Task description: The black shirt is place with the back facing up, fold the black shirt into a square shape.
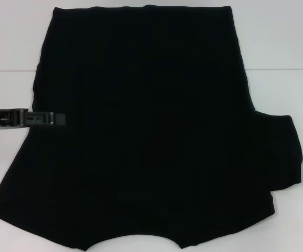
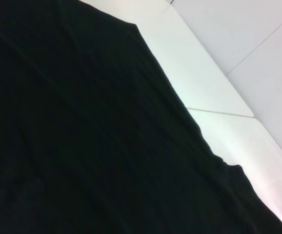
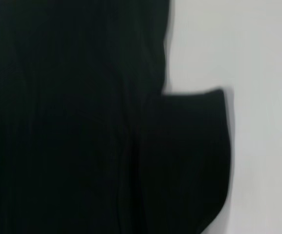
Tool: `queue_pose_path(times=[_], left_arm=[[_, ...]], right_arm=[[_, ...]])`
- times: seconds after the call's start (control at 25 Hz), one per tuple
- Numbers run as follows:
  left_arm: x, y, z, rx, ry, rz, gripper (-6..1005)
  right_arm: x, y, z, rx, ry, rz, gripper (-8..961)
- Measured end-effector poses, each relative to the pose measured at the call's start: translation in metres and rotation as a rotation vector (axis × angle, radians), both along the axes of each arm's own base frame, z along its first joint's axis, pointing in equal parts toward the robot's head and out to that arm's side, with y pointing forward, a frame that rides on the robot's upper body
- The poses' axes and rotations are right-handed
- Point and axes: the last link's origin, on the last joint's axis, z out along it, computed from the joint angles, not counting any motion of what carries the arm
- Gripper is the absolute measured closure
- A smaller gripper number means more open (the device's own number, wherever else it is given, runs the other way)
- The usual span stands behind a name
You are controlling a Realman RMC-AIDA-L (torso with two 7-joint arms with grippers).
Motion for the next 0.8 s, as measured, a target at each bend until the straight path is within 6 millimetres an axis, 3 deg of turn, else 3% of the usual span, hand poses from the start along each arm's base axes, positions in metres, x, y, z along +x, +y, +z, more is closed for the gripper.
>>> queue_pose_path(times=[0.08, 0.28, 0.8], left_arm=[[0.001, 0.001, -0.001, 0.003, -0.001, -0.003, 306], [0.001, 0.002, -0.004, 0.005, -0.002, -0.002, 305], [-0.002, 0.001, -0.005, 0.015, -0.004, 0.009, 305]], right_arm=[[0.003, 0.002, -0.008, -0.006, 0.002, -0.013, 292], [0.004, 0.007, -0.028, -0.029, -0.007, -0.022, 496], [0.001, 0.017, -0.056, -0.023, -0.001, -0.032, 502]])
